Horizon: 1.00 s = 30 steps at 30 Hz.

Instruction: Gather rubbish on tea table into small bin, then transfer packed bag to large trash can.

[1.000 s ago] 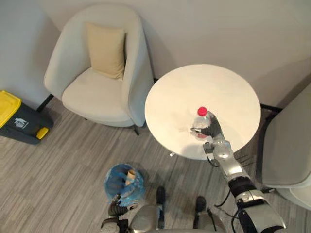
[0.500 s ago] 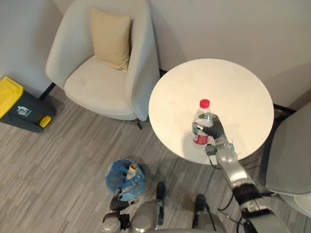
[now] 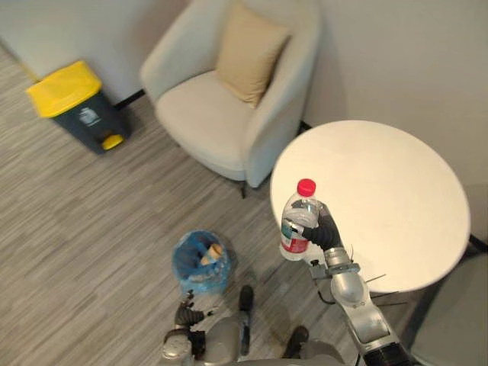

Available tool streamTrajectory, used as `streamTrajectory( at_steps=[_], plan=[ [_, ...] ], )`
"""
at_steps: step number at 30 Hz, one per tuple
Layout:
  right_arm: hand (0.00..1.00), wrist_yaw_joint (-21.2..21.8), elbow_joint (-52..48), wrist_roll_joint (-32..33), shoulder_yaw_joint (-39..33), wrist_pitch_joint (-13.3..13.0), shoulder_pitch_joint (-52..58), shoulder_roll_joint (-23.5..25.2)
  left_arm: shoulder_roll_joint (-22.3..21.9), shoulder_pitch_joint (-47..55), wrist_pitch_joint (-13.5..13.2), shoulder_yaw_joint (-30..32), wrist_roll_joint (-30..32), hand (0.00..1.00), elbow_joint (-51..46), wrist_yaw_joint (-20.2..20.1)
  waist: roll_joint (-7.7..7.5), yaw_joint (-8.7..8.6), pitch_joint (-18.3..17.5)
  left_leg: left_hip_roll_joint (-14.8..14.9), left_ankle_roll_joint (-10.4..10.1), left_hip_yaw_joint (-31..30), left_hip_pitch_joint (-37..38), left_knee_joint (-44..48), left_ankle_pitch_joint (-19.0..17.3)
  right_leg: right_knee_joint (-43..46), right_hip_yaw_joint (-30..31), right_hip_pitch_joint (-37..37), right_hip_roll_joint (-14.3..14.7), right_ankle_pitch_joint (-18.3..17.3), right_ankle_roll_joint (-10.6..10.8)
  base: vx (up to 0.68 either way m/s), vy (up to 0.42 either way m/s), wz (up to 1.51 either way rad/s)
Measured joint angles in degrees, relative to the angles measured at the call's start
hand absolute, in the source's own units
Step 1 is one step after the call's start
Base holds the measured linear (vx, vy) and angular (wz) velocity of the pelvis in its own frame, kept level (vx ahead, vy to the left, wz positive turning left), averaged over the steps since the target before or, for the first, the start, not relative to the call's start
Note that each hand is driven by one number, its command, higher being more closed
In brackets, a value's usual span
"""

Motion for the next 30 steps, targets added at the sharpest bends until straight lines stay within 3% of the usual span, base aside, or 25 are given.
streamTrajectory(
  at_steps=[1,2,3,6,7,8,10,11,14,16,17,19,20,24,28,30],
  plan=[
    [1.00,-0.7,0.4,-0.9,0.0,0.1,-1.4,0.2,0.0,-0.6,0.0,-0.4,0.1,0.00,0.2,0.0,-0.37,-0.77,0.1,1.9,0.6,5.8,-0.4,4.5,-0.6,0.9,-1.5,0.1,-1.4,0.0,0.0,0.07,0.099,0.99],
    [1.00,-1.1,0.4,-1.4,-0.1,0.3,-2.8,0.3,-0.1,-0.7,-0.1,-1.4,0.7,0.00,0.6,0.0,0.08,-0.77,-0.2,4.9,-1.6,10.0,1.2,8.6,-0.5,3.1,-2.4,0.5,-2.6,-1.0,1.5,0.10,0.167,1.00],
    [1.00,-1.4,0.5,-2.2,-0.3,0.4,-4.1,0.2,0.3,-1.1,0.0,-2.9,1.9,0.00,1.6,-0.1,0.27,-1.22,-0.4,3.9,-4.7,7.9,1.8,8.3,-2.2,4.2,-2.5,1.4,-3.1,-1.9,2.8,0.04,0.147,0.72],
    [1.00,-2.1,0.5,-3.1,0.3,0.5,-4.3,1.3,1.4,-1.4,0.0,-4.5,2.8,0.00,2.2,-0.1,-1.16,-1.23,-0.9,1.5,-3.9,5.9,2.4,8.8,-3.7,5.7,-1.8,2.5,-5.5,-2.1,3.7,0.01,0.150,0.48],
    [1.00,-2.1,0.5,-3.1,0.6,0.5,-4.5,1.4,1.5,-1.4,-0.1,-4.6,3.2,0.00,2.1,-0.1,-1.38,-1.27,-0.8,1.3,-4.1,5.9,2.4,9.6,-5.1,7.8,-1.4,2.2,-6.4,-2.7,4.1,-0.03,0.209,0.16],
    [1.00,-2.0,1.4,-3.1,1.7,0.5,-5.3,1.5,2.0,-1.4,0.0,-4.7,4.0,0.00,2.3,-0.1,-1.53,-1.21,-0.7,1.2,-4.0,5.8,2.5,12.4,-7.8,14.9,1.2,0.3,-9.1,-3.4,4.2,-0.05,0.205,-0.05],
    [1.00,-1.5,2.7,-3.1,3.3,0.5,-5.7,1.5,2.7,-1.2,0.2,-5.2,4.2,0.00,2.5,-0.1,-1.72,-1.34,-0.5,0.7,-3.6,5.5,3.5,14.1,-9.4,26.1,7.0,-4.4,-12.2,-2.0,1.6,-0.03,0.170,0.02],
    [1.00,-0.9,3.0,-3.2,4.4,0.8,-5.4,1.5,3.5,-1.0,0.2,-5.9,4.2,0.00,2.5,0.0,-2.04,-2.31,-0.3,0.2,-3.6,4.2,4.1,14.2,-9.8,31.7,14.2,-8.3,-11.4,-3.1,0.2,0.02,0.088,0.49],
    [1.00,-0.6,3.0,-3.1,4.9,1.3,-4.4,1.3,4.0,-1.0,0.2,-6.5,4.1,0.00,3.1,0.0,-2.35,-3.97,0.3,-1.2,-3.7,-0.3,4.1,13.5,-9.7,27.9,24.7,-12.7,-5.1,-6.2,2.3,0.03,0.046,0.63],
    [1.00,-0.4,2.9,-3.1,4.8,1.4,-3.9,0.5,4.0,-1.3,0.2,-6.7,4.1,0.00,3.4,0.0,-2.39,-4.03,0.3,-2.7,-4.0,-3.0,4.2,12.8,-9.5,21.8,29.1,-14.7,-2.3,-6.1,2.9,0.05,0.008,0.80],
    [1.00,-0.1,2.6,-3.1,4.8,1.4,-3.0,-0.2,4.1,-1.4,0.0,-7.2,4.1,0.00,3.9,-0.1,-2.09,-4.61,0.5,-3.8,-4.2,-4.9,4.0,12.6,-9.4,17.2,32.7,-15.2,-0.5,-5.2,4.2,0.07,-0.005,1.02],
    [1.00,0.6,1.9,-3.1,4.8,1.4,-1.0,-0.4,4.4,-1.5,-0.2,-7.3,4.1,0.00,5.0,-0.2,-2.40,-5.69,0.5,-5.7,-4.2,-7.1,3.8,13.2,-9.4,13.8,35.8,-15.4,0.1,-2.8,4.6,0.15,-0.087,1.35],
    [1.00,0.7,1.8,-3.1,4.9,1.4,0.3,-0.9,4.4,-1.5,-0.3,-7.2,4.1,0.00,5.0,-0.1,-2.22,-5.55,0.6,-6.7,-3.8,-8.4,3.3,14.3,-9.7,13.4,36.3,-15.2,-0.2,0.5,3.8,0.20,-0.153,1.30],
    [1.00,1.9,1.8,-3.1,5.8,1.4,0.9,-2.4,2.9,-1.4,-1.5,-6.1,3.9,0.00,5.0,-0.1,1.25,-4.17,0.8,-5.2,-4.4,-11.2,-0.6,14.9,-9.3,10.7,33.5,-16.3,1.2,1.8,2.7,0.15,-0.100,0.40],
    [1.00,2.9,3.1,-3.1,6.2,1.4,-0.6,-4.1,2.9,-2.2,-1.9,-6.2,4.0,0.00,4.8,-0.1,1.32,-4.63,3.1,-4.3,-5.2,-12.1,-2.4,16.4,-8.4,12.0,30.8,-17.1,1.3,1.3,1.5,0.14,-0.121,0.26],
    [1.00,2.5,6.7,-3.1,5.8,1.3,-7.7,-6.1,2.9,-5.6,-2.0,-6.3,3.9,0.00,4.4,0.0,1.40,-5.36,7.5,-4.0,-5.5,-11.6,-6.1,19.5,-8.2,16.6,28.5,-20.4,0.1,-0.2,0.7,-0.01,-0.048,0.44]
  ],
)
